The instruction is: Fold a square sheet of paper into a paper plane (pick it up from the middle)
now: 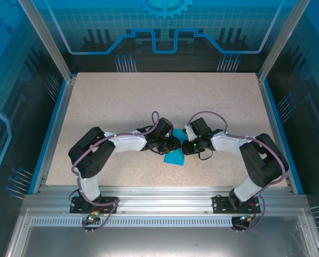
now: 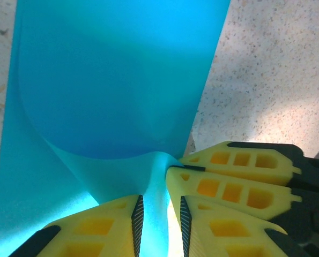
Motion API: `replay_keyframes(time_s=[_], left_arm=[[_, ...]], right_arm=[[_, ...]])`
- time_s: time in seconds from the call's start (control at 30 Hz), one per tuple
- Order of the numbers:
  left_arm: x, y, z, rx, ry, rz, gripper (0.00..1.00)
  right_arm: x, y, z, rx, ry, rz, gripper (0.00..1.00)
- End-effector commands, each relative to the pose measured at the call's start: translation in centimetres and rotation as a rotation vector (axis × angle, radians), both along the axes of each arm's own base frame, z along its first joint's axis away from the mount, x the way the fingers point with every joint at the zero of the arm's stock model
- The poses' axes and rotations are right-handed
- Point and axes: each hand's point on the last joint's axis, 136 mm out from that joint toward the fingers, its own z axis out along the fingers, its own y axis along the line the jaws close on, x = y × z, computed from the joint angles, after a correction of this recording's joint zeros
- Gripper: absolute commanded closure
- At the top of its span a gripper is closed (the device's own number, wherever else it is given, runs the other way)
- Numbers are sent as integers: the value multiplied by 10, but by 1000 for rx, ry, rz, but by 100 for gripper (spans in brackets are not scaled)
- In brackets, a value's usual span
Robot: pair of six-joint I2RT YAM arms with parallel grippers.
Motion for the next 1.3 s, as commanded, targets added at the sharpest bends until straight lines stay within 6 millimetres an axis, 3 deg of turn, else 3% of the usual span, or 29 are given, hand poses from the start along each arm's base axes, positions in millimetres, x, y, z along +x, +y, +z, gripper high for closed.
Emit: replay_keyframes(time_s=[0.0,0.53,0.77,0.87,1.0,1.27], left_arm=[[4,-1,-6,14,-4,16,71],[0,5,-26,44,26,32,72],[-1,5,-31,47,35,34,72],[0,5,-29,43,31,34,72],[0,4,-29,45,32,33,72],[-1,5,-29,47,33,31,72]], right_arm=[[8,-2,4,19,-10,-13,91],[12,-3,11,32,-18,-34,83],[8,-15,31,44,-39,-95,63],[-1,-17,44,81,-50,-115,60],[-21,-7,56,205,-19,-103,77],[-47,15,50,305,90,-47,86]])
